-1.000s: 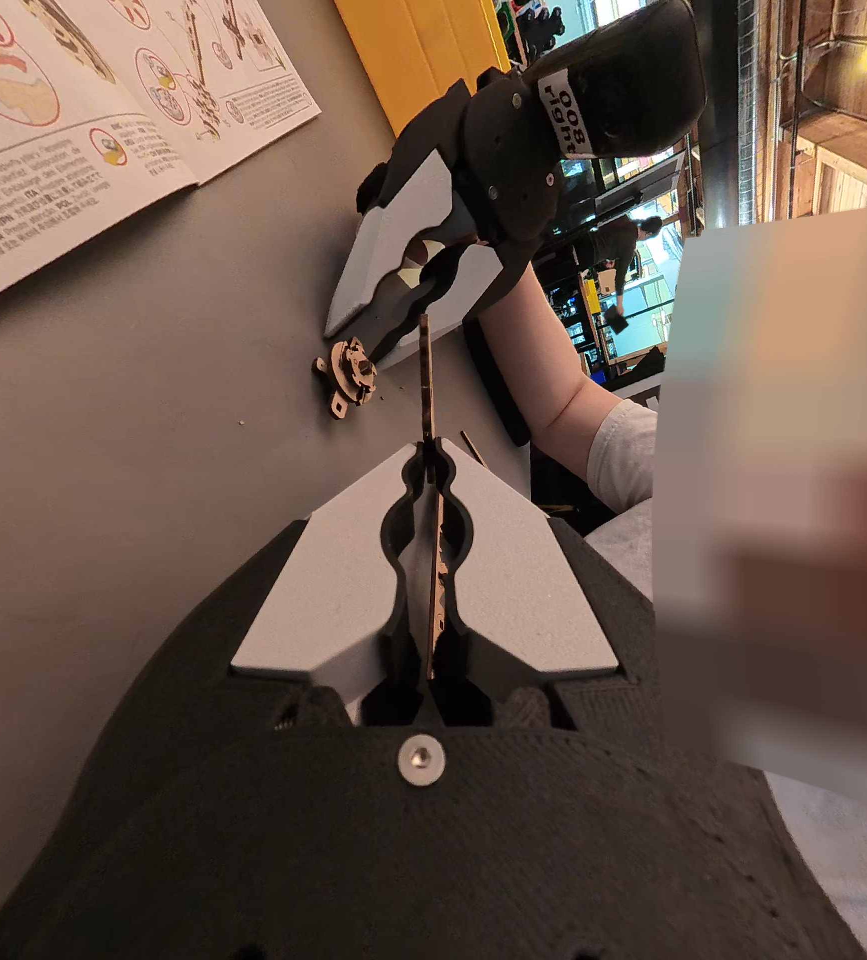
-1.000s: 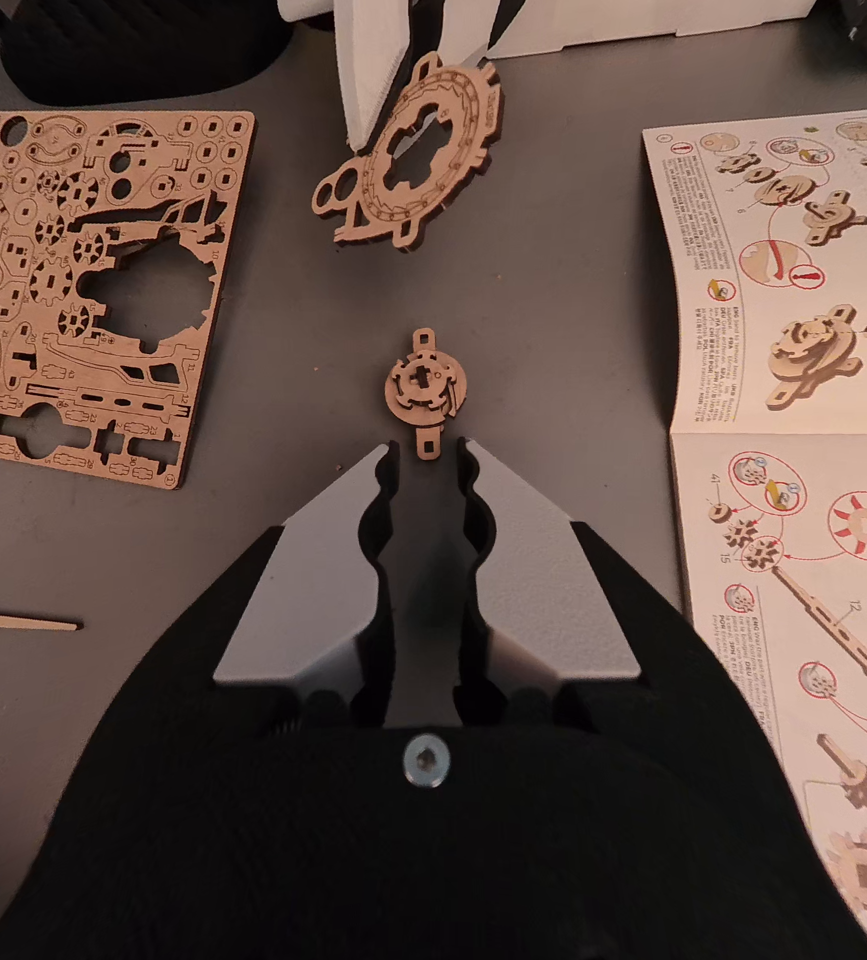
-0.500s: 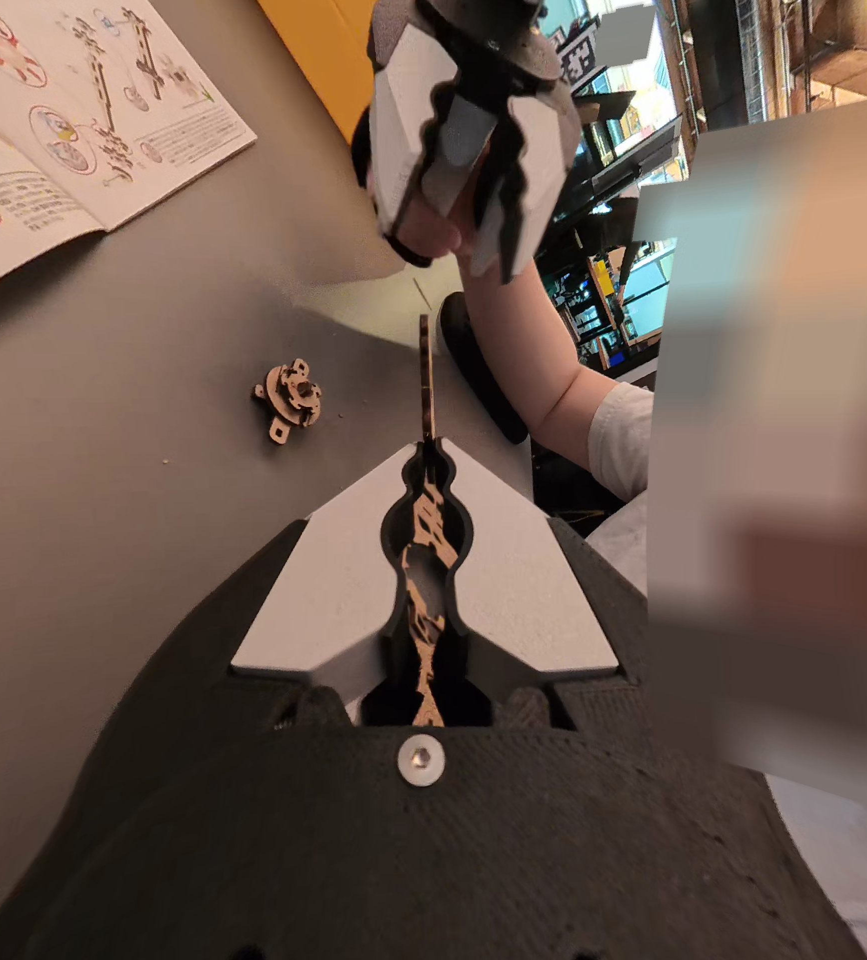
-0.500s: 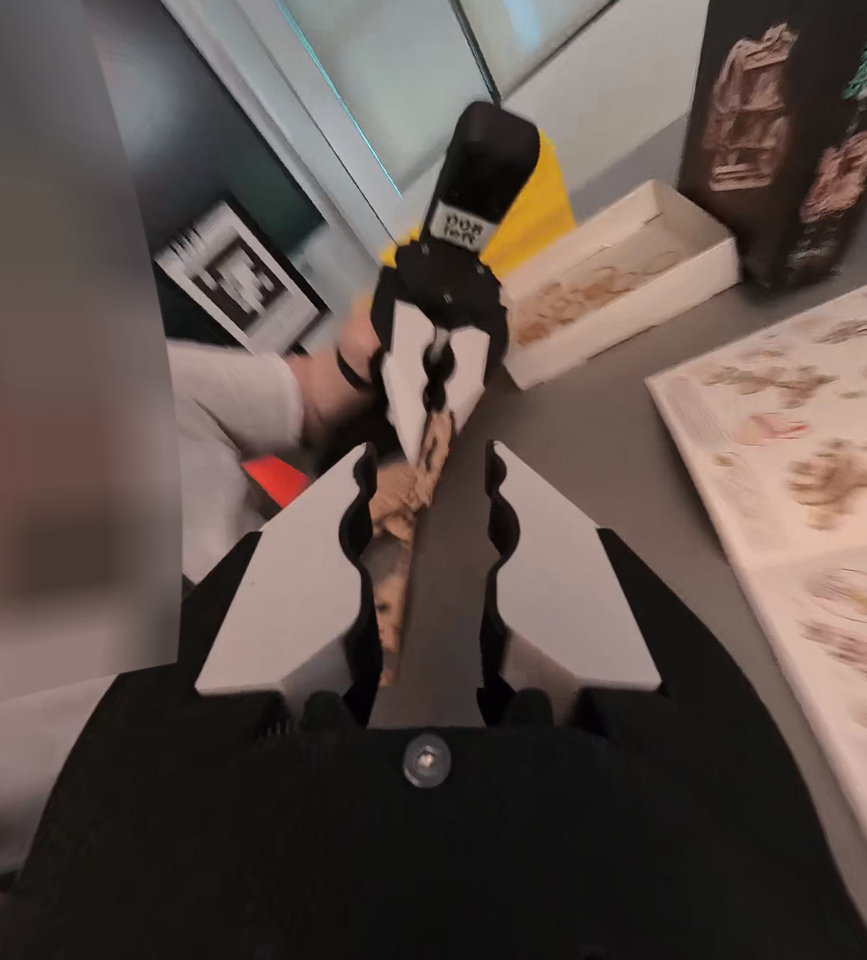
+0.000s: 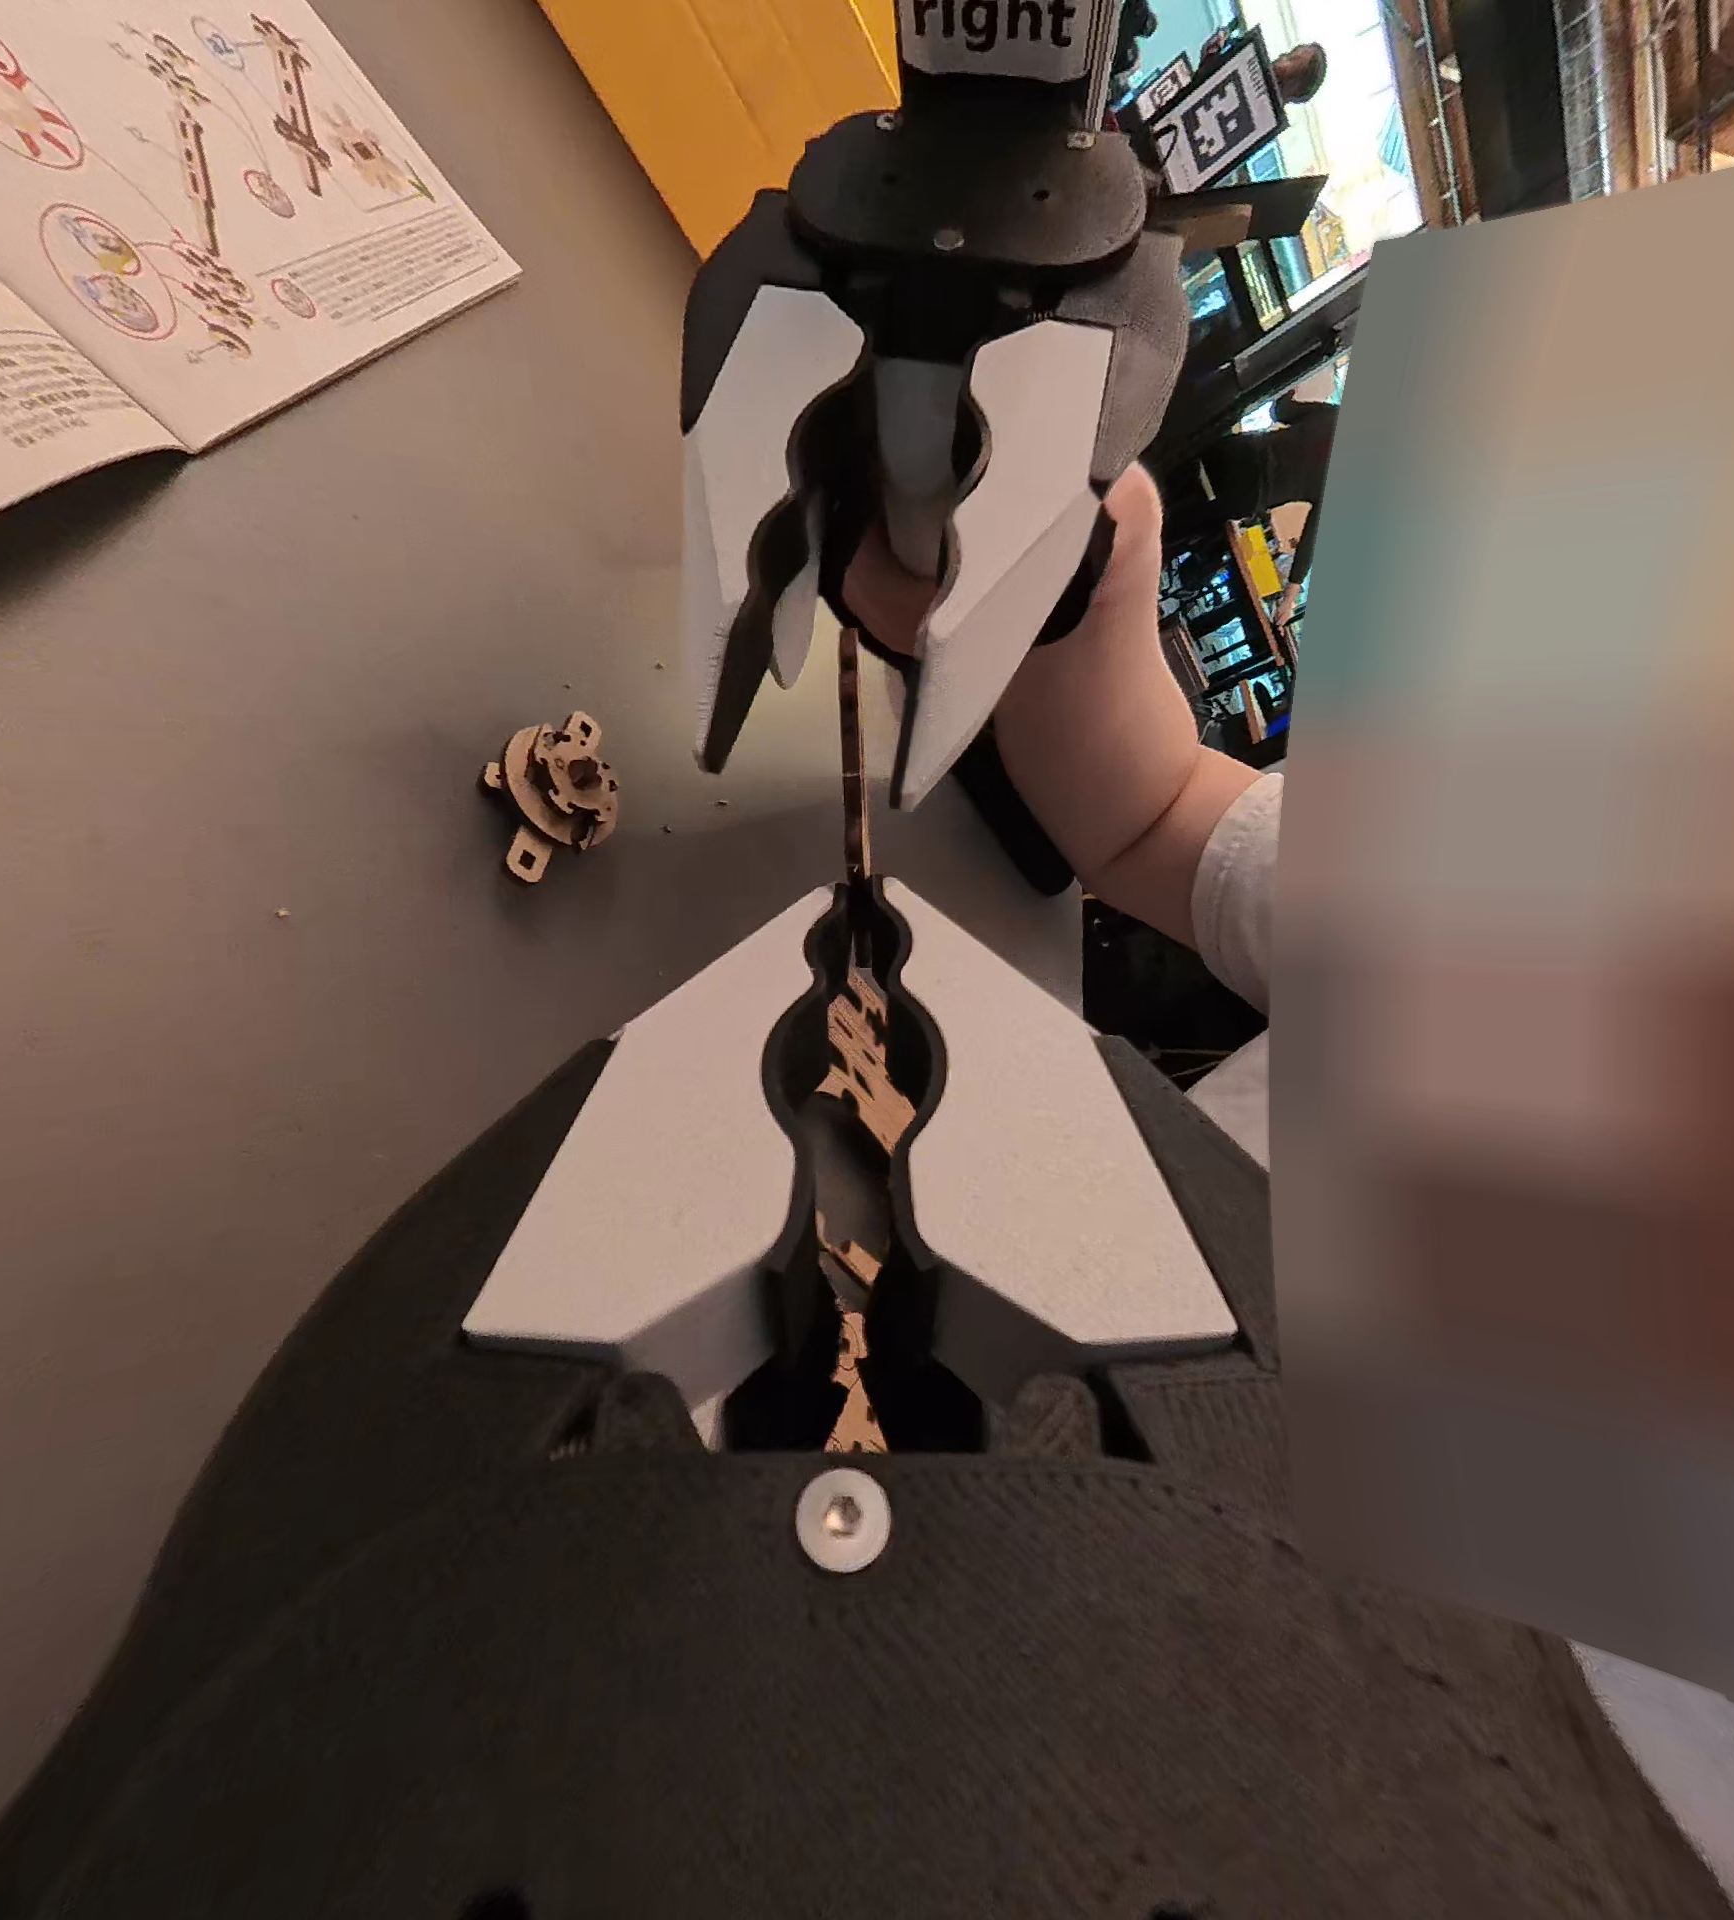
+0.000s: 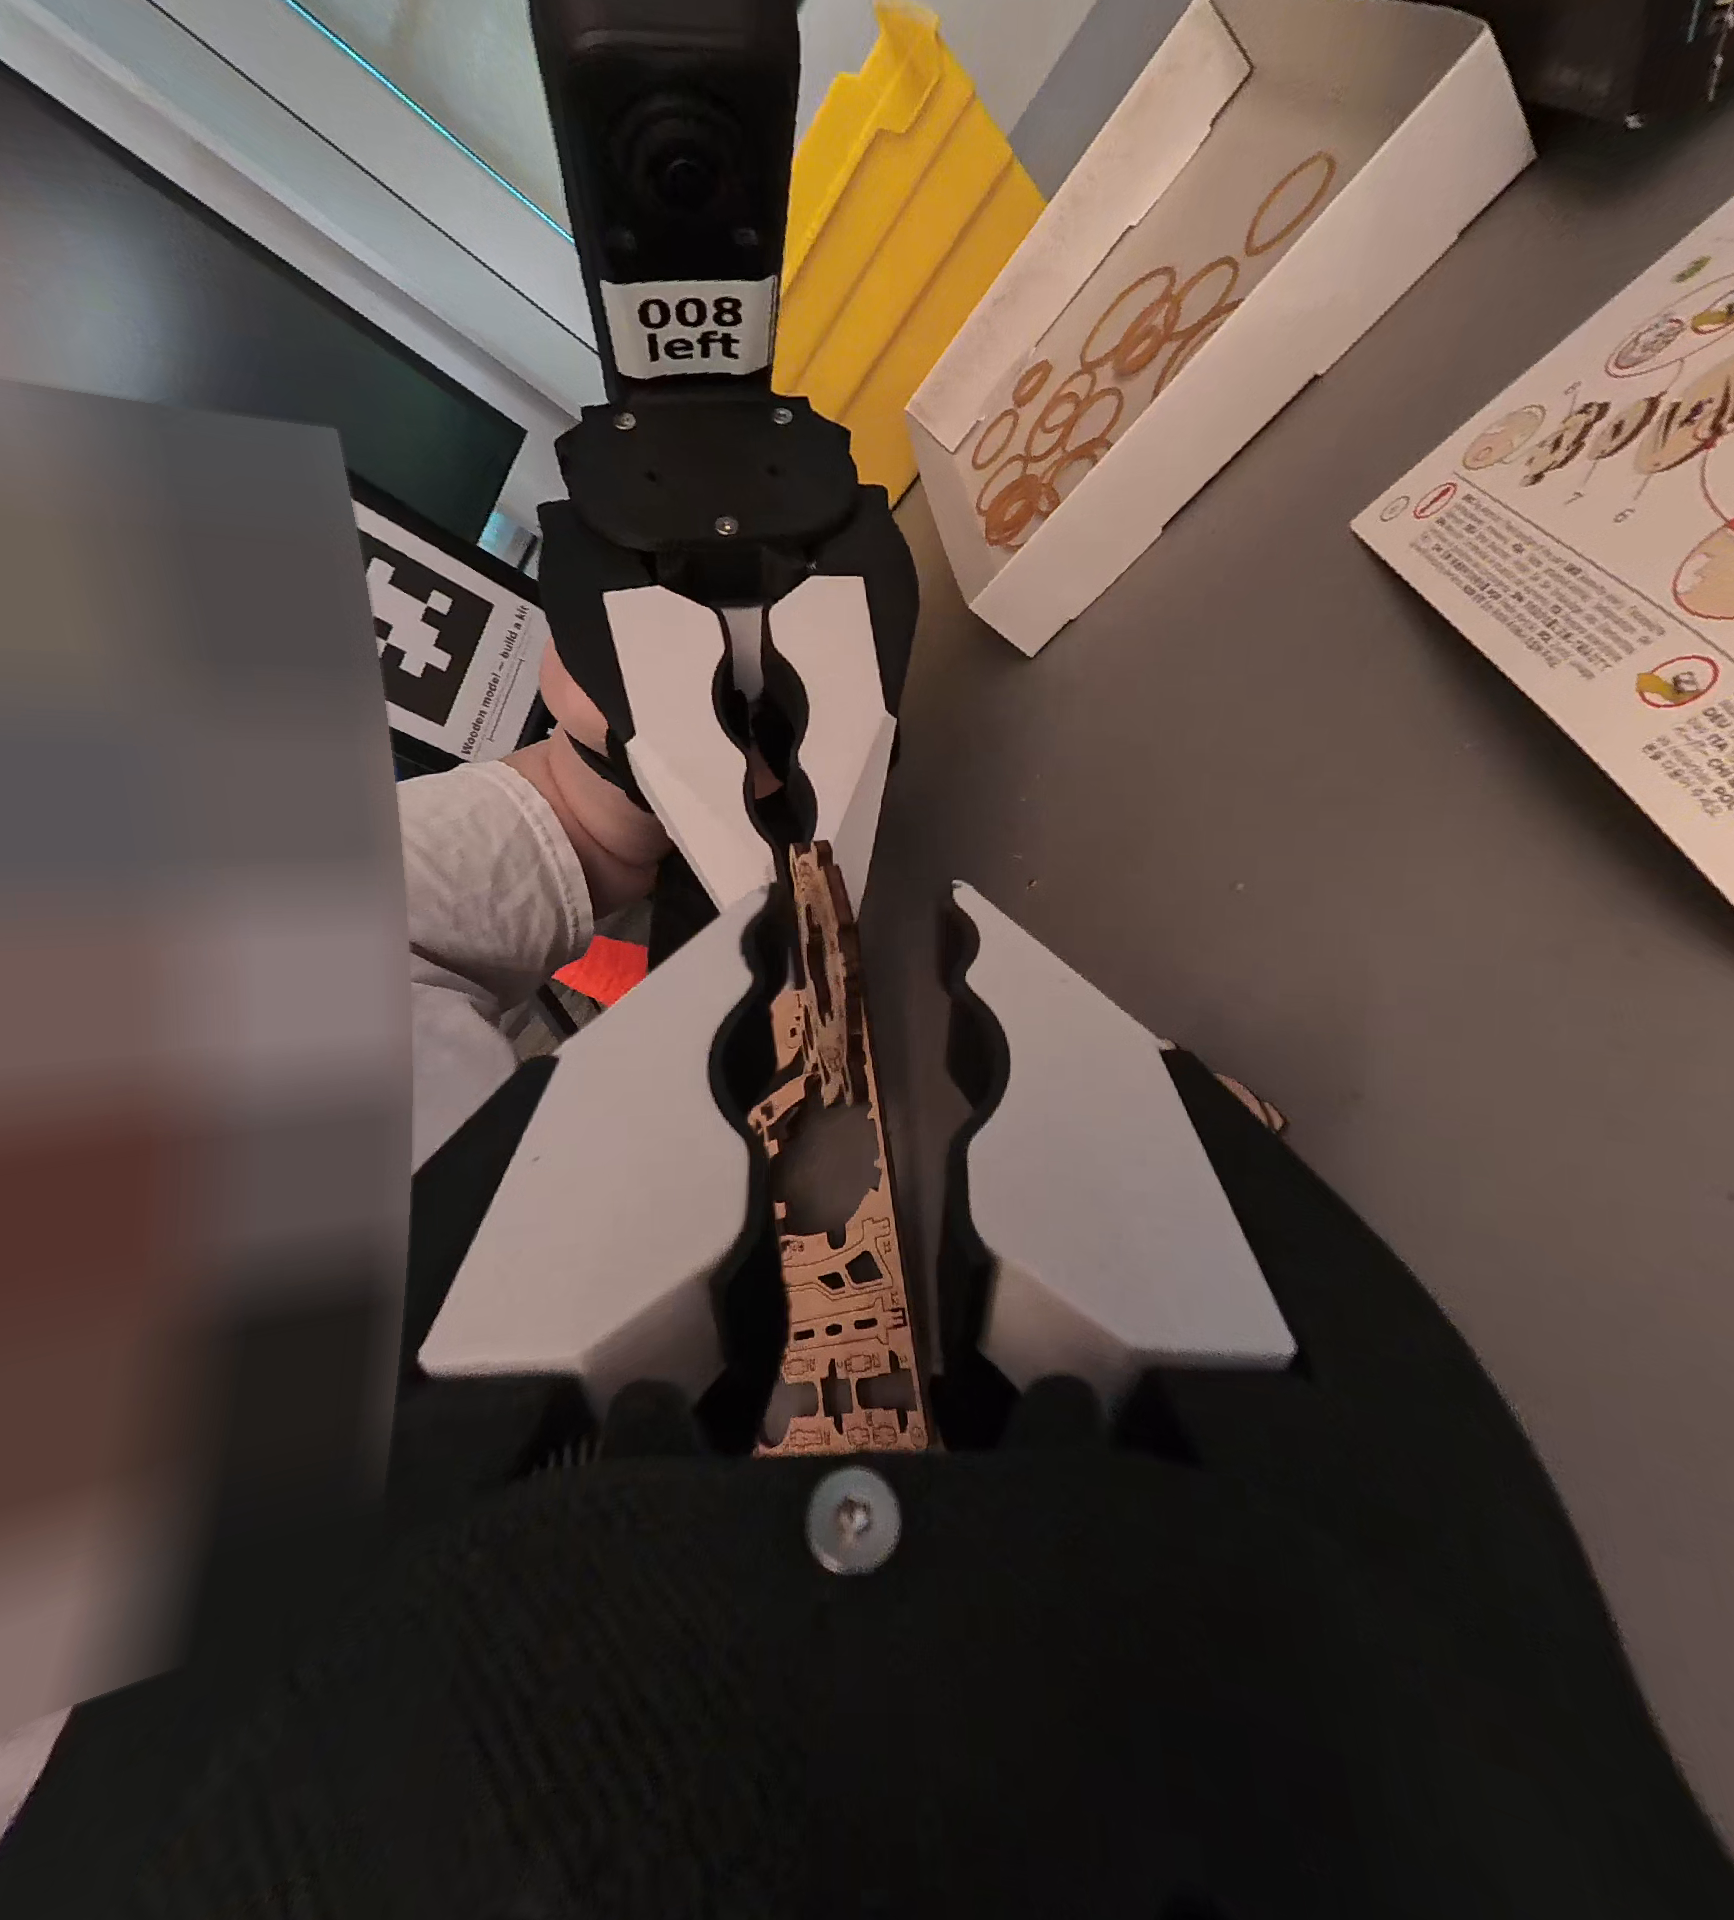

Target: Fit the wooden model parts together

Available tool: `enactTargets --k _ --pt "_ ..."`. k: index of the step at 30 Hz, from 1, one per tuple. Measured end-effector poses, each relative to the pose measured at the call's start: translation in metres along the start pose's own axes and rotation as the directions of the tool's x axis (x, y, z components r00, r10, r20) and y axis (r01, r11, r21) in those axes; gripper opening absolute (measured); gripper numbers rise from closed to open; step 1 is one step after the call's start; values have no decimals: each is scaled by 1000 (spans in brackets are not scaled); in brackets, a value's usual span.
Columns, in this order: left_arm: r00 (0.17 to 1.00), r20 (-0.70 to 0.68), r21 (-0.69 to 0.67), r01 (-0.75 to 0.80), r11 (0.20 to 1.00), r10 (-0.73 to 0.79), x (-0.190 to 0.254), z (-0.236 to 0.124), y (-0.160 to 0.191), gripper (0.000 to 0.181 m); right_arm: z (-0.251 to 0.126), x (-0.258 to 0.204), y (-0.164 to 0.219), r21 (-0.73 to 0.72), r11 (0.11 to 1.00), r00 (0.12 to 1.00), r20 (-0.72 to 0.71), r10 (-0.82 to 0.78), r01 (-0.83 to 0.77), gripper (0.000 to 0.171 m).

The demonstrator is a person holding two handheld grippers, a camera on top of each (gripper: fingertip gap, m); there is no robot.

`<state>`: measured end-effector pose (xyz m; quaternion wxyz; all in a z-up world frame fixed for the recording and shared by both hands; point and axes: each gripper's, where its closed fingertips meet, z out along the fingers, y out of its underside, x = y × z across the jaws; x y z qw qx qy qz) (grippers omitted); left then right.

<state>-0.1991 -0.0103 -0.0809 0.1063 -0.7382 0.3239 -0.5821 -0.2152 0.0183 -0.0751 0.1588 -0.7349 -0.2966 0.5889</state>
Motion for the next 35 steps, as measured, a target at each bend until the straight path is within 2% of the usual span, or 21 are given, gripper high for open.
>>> enactTargets --k 5,16,21,35 --pt "1000 13 -15 -7 1000 7 -2 2 3 0 4 3 4 -15 1000 1000 -15 2 -3 23" --pt "1000 -1 -10 1 1000 -1 -2 1 2 1 4 -6 3 -2 999 997 66 36 -36 19" --pt "1000 3 -16 -11 1000 11 -1 2 3 0 6 -2 6 -16 999 999 34 33 -33 19" --pt "997 -65 70 46 996 -41 2 -8 -12 1 -14 -3 0 -8 1000 997 81 16 -15 17"
